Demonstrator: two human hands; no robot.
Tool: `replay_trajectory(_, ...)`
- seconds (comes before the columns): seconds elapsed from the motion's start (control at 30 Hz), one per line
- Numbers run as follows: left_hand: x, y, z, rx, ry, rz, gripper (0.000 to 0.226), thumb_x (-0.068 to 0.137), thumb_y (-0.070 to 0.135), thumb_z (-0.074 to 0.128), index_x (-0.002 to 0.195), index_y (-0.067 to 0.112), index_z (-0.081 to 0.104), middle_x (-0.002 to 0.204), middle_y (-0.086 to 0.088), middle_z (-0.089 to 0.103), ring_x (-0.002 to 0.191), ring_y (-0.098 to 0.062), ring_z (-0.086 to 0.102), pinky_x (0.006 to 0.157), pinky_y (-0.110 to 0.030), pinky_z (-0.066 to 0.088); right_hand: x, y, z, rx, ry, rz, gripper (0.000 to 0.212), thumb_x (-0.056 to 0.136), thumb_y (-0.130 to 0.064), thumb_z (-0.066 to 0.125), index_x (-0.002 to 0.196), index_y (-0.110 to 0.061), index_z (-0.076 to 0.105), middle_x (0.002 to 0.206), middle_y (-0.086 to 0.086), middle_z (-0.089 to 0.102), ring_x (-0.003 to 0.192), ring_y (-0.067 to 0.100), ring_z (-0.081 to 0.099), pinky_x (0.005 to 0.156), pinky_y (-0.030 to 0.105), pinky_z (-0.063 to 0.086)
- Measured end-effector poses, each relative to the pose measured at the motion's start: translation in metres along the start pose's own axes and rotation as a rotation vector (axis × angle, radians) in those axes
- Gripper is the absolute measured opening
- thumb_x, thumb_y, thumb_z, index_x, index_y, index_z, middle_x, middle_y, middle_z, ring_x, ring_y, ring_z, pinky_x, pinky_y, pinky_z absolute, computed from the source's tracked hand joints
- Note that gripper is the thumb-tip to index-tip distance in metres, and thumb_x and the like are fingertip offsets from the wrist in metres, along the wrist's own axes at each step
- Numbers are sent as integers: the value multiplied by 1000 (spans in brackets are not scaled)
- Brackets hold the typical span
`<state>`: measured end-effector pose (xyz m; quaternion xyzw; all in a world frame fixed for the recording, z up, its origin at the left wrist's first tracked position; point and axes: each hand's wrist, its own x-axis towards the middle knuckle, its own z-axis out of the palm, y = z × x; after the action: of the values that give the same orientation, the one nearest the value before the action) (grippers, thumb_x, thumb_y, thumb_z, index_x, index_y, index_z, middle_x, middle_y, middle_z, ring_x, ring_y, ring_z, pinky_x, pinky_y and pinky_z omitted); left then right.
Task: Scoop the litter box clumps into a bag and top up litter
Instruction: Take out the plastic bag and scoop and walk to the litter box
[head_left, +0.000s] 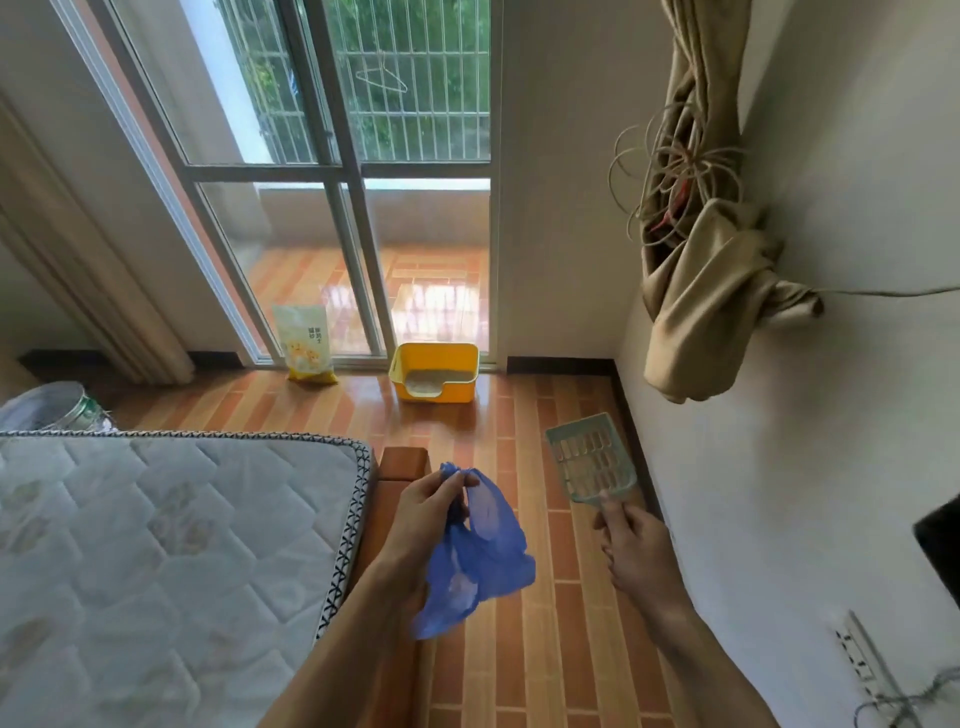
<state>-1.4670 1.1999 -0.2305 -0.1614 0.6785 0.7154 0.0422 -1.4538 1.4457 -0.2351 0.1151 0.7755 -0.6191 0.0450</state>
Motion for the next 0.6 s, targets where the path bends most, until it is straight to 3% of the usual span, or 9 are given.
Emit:
replay_trajectory(0.13, 61, 13, -4, 1, 3, -13, 26, 104, 18, 59, 101, -1, 76, 80, -12, 66, 78, -22, 61, 69, -30, 48, 56, -14, 13, 47, 2, 27, 39, 104, -42, 48, 92, -10, 68, 73, 20, 59, 63, 30, 51, 52, 27, 42)
replay_trajectory(0.23, 109, 20, -6, -23, 16, -36, 25, 104, 18, 60, 102, 1, 78, 87, -21, 63, 81, -27, 59, 70, -33, 48, 102, -22, 21, 59, 9, 42, 41, 104, -42, 48, 90, -10, 68, 64, 10, 53, 56, 25, 45, 48, 25, 37)
replay_trajectory(0.4, 187, 31, 3, -37, 28, -66, 25, 104, 18, 59, 106, 0, 76, 87, -21, 59, 83, -28, 54, 69, -36, 45, 190, -30, 33, 24, 4, 36, 44, 104, -47, 47, 85, -12, 66, 57, -3, 48, 49, 11, 42, 48, 25, 34)
replay_trajectory(0.5, 236, 41, 14, -3, 77, -75, 28, 104, 18, 59, 106, -5, 73, 77, -17, 54, 71, -23, 51, 57, -28, 42, 248, -40, 39, 61, -8, 34, 40, 104, -40, 49, 81, -11, 62, 54, -7, 47, 43, 4, 39, 44, 22, 32)
replay_trajectory(0.6, 284, 55, 23, 26, 171, -110, 26, 105, 16, 57, 93, -1, 73, 68, -11, 53, 56, -17, 50, 50, -21, 42, 301, -54, 40, 57, -34, 34, 40, 105, -37, 48, 81, -7, 62, 52, -9, 48, 41, 3, 38, 41, 19, 31)
